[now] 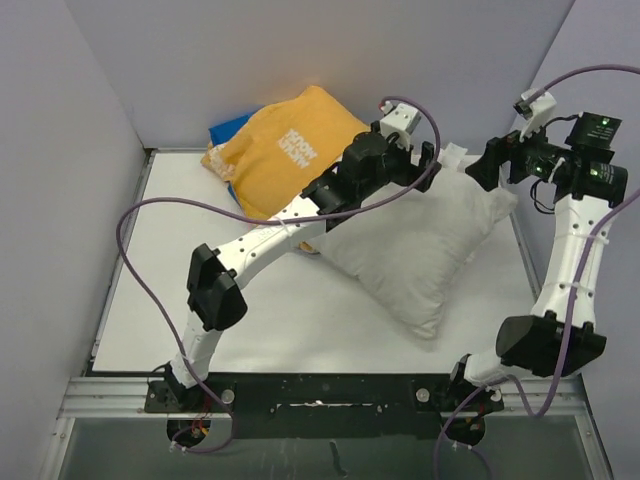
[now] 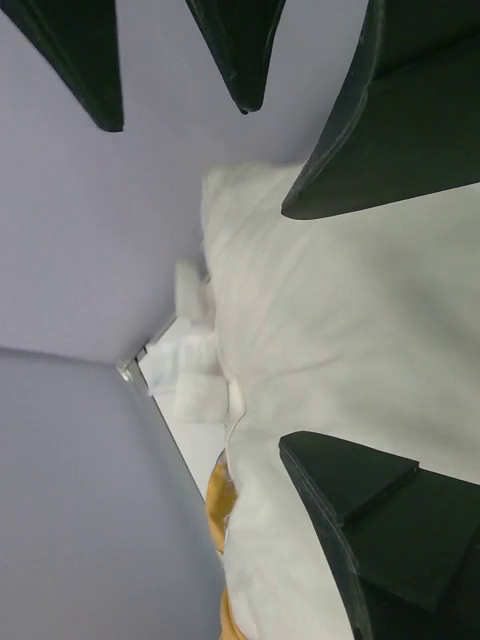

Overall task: Put the pillow into the pillowcase
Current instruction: Stuff the pillow into the pillowcase.

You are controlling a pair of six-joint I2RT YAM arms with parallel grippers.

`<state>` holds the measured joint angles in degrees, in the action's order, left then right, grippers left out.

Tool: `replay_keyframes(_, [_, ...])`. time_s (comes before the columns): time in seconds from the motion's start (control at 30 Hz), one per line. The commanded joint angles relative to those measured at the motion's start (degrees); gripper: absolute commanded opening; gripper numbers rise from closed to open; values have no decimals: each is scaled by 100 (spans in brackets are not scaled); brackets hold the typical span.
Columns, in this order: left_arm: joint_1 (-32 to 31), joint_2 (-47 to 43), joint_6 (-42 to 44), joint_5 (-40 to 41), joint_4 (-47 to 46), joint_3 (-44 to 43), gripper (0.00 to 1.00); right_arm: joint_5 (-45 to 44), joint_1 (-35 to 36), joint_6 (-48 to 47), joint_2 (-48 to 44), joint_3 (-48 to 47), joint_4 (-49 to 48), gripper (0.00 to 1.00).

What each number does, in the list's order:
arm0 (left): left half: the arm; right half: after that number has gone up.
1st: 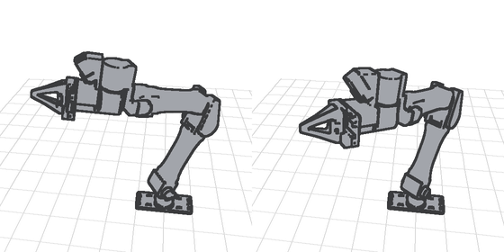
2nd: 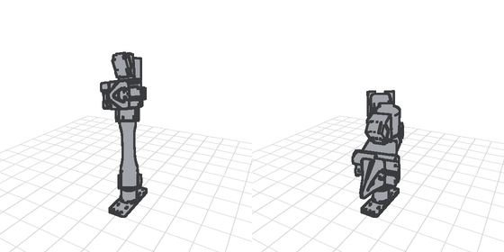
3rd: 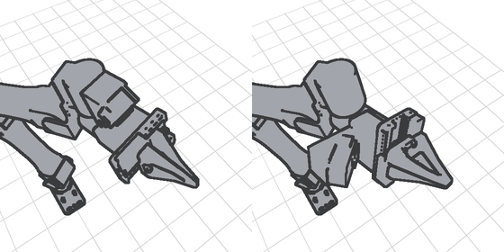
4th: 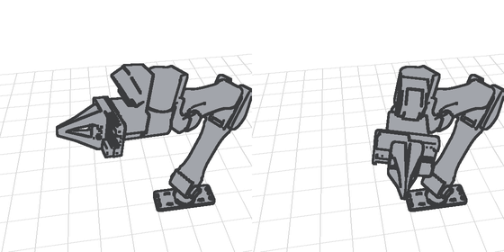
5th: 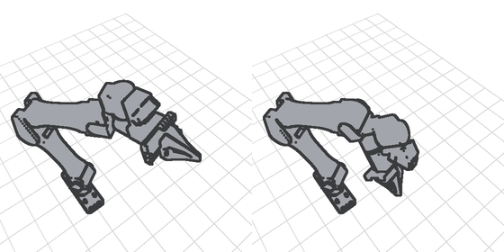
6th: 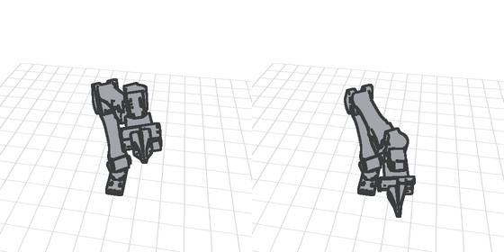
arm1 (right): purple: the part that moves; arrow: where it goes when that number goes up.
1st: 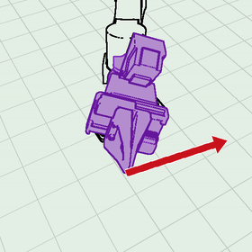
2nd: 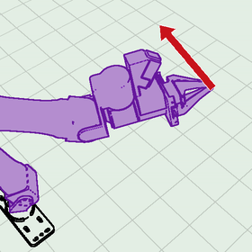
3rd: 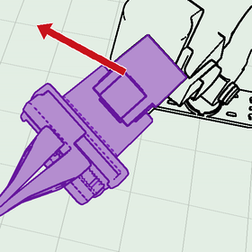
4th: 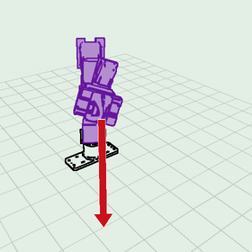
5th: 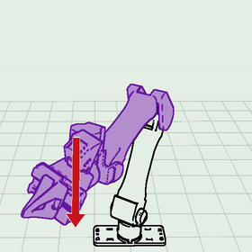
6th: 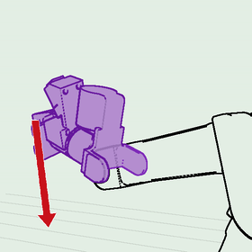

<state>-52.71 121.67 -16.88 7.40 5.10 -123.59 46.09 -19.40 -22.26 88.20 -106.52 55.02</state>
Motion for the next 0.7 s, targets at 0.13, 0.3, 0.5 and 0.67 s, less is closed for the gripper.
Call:
replay_keyframes(0.13, [9, -3373, 1311, -1738, -758, 2735, 86, 1939, 175, -916, -1398, 1105, -462, 98])
replay_keyframes(0.3, [889, -5319, -637, -1667, -1286, 6070, 79, 2320, 1526, -3637, -2021, 2865, -343, 98])
replay_keyframes(0.5, [2262, -6376, -3328, -1364, -3305, 9487, 85, 257, 3176, -3946, -1794, 3682, -1555, 98])
replay_keyframes(0.67, [2448, -5040, -3674, -1099, -4555, 9553, 88, -1146, 3945, -3923, -1283, 3539, -2224, 98])
